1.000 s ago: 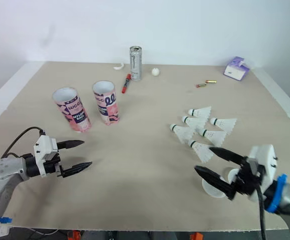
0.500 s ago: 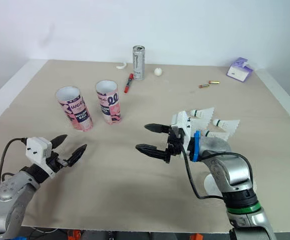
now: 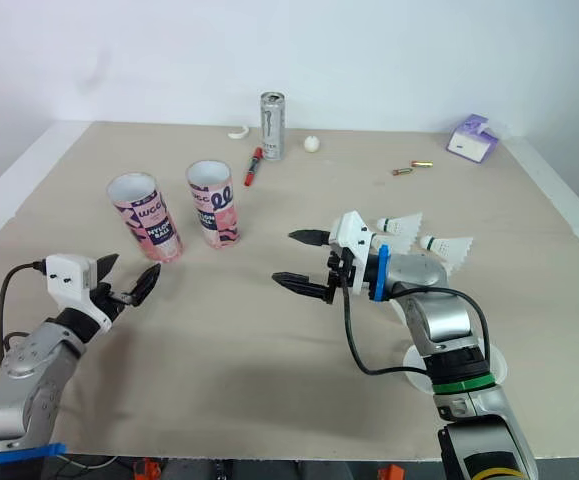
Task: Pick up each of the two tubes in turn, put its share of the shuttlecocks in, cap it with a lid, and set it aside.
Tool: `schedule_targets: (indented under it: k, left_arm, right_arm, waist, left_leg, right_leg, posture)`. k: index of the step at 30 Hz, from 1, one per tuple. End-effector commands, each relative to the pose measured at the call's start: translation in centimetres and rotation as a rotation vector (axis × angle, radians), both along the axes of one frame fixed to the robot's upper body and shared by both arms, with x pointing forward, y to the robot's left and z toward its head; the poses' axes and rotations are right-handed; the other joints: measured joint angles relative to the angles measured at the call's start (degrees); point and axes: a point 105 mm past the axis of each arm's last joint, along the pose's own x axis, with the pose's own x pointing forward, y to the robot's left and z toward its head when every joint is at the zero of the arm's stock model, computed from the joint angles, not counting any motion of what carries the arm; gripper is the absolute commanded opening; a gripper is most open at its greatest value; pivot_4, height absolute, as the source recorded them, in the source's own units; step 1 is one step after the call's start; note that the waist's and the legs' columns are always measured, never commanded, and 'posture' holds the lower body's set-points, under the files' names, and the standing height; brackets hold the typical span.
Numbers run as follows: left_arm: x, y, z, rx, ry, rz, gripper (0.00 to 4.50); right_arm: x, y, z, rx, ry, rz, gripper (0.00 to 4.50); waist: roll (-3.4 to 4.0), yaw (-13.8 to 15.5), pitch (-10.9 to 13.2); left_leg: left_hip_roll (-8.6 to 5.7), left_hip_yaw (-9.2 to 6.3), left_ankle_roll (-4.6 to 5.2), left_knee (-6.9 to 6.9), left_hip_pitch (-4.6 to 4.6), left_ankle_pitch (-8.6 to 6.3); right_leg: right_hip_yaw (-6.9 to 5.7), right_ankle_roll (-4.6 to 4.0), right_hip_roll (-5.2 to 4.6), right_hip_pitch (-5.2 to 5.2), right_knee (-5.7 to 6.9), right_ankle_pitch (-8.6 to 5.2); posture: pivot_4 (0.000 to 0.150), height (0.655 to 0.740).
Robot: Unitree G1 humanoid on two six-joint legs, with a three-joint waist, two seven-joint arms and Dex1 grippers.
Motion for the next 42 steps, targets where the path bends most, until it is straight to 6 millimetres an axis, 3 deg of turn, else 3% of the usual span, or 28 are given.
schedule_targets:
  k: [1, 25, 42]
  left_arm:
    - [1.1, 0.0, 0.6, 0.008, -0.020, -0.004, 4.50]
    - [6.1, -0.2, -0.1, 0.042, 0.003, -0.063, 4.50]
    - [9.0, -1.0, 0.0, 0.128, -0.017, -0.159, 4.50]
  right_arm:
    - [0.0, 0.2, 1.3, 0.013, -0.053, 0.003, 4.47]
    - [0.4, -0.5, 2.3, 0.065, -0.068, -0.079, 4.47]
    - [-0.1, -0.9, 1.7, 0.046, -0.048, -0.095, 4.47]
  waist:
    - [0.00, 0.0, 0.0]
    - [0.00, 0.0, 0.0]
    - [0.00, 0.0, 0.0]
  left_leg:
    - [-0.01, 0.00, 0.00, 0.00, 0.00, 0.00]
    - [-0.01, -0.01, 0.00, -0.02, -0.06, 0.00]
    - [-0.05, -0.02, 0.00, -0.04, -0.10, 0.00]
  right_leg:
    - [0.00, -0.15, -0.01, 0.01, 0.01, 0.09]
    - [-0.03, 0.03, 0.00, -0.03, 0.00, 0.19]
    - [-0.04, 0.10, -0.01, -0.06, -0.01, 0.19]
  posture:
    - [0.150, 0.7400]
    - [0.150, 0.7400]
    - [0.150, 0.7400]
